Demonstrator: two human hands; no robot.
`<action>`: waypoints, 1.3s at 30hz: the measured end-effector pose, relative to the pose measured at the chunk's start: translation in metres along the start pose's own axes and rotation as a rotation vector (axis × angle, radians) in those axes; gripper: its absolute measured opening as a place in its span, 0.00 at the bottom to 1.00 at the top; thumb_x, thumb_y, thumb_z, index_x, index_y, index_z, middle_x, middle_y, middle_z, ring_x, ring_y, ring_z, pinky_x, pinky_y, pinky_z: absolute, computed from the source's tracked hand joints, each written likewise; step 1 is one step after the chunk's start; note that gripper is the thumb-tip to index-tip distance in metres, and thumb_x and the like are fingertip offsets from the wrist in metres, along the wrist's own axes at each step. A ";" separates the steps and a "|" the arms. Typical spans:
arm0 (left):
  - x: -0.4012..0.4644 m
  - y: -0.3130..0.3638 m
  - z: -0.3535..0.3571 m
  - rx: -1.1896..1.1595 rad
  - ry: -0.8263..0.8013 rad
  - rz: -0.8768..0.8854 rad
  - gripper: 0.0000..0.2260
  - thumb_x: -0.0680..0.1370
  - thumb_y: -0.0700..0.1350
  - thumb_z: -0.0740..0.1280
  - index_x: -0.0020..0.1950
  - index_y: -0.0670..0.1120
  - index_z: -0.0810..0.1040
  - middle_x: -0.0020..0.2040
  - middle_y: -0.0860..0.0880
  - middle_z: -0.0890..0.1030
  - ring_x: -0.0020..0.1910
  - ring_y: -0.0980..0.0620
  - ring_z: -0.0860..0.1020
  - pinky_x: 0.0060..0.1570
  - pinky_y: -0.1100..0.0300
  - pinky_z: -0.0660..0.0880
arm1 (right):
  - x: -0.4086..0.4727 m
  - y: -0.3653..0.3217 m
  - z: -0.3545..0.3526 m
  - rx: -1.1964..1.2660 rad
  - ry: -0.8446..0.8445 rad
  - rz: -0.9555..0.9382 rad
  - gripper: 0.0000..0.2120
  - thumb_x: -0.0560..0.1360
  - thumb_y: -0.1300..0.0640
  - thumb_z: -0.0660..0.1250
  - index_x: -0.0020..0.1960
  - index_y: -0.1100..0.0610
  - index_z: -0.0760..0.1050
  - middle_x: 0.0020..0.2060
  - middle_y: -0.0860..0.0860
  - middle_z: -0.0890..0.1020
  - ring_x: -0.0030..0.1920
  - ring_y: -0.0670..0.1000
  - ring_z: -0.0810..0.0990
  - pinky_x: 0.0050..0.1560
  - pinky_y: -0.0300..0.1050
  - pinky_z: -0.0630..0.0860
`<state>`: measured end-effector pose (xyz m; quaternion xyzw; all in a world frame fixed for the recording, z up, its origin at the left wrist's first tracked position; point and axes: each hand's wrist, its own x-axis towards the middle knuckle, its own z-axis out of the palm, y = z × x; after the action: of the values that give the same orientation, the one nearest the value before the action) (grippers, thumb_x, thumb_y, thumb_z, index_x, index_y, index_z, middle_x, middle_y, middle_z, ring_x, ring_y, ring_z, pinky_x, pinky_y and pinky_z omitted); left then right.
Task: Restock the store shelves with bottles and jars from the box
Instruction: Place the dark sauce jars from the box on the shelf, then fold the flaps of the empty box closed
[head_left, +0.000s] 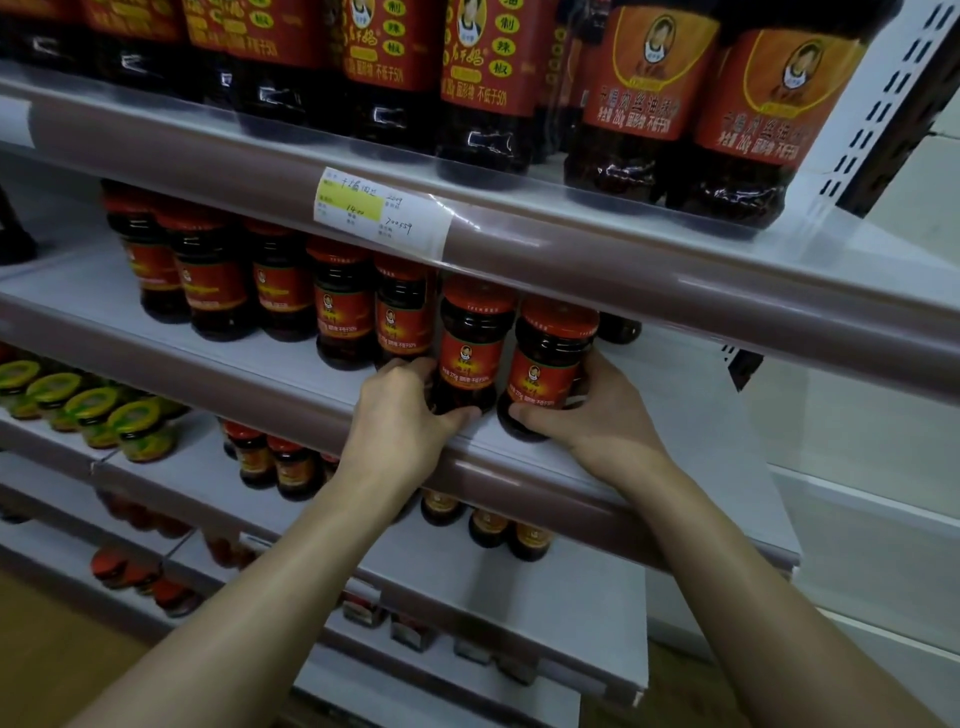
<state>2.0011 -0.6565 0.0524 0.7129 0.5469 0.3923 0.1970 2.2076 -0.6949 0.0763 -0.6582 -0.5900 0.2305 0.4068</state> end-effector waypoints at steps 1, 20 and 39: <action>0.001 -0.001 0.000 0.005 0.001 0.005 0.22 0.73 0.52 0.79 0.64 0.47 0.81 0.60 0.48 0.82 0.59 0.49 0.80 0.54 0.59 0.75 | 0.001 0.001 0.001 -0.003 0.007 -0.001 0.32 0.68 0.51 0.83 0.68 0.47 0.74 0.54 0.40 0.81 0.50 0.33 0.78 0.46 0.27 0.70; -0.037 0.008 -0.021 0.009 0.049 0.108 0.25 0.75 0.52 0.76 0.70 0.49 0.75 0.64 0.52 0.76 0.65 0.51 0.74 0.64 0.52 0.75 | -0.055 -0.011 -0.005 -0.073 0.269 0.050 0.34 0.68 0.47 0.83 0.67 0.51 0.71 0.59 0.47 0.75 0.57 0.49 0.78 0.54 0.41 0.74; -0.098 -0.187 -0.056 0.190 -0.329 0.215 0.19 0.79 0.50 0.72 0.68 0.47 0.76 0.59 0.49 0.78 0.60 0.49 0.75 0.59 0.54 0.74 | -0.117 -0.010 0.218 -0.090 -0.048 0.104 0.20 0.76 0.49 0.77 0.63 0.51 0.76 0.52 0.43 0.74 0.50 0.41 0.74 0.52 0.34 0.73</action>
<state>1.8313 -0.6961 -0.0793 0.8368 0.4628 0.2362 0.1724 2.0083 -0.7503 -0.0588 -0.6998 -0.5745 0.2403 0.3500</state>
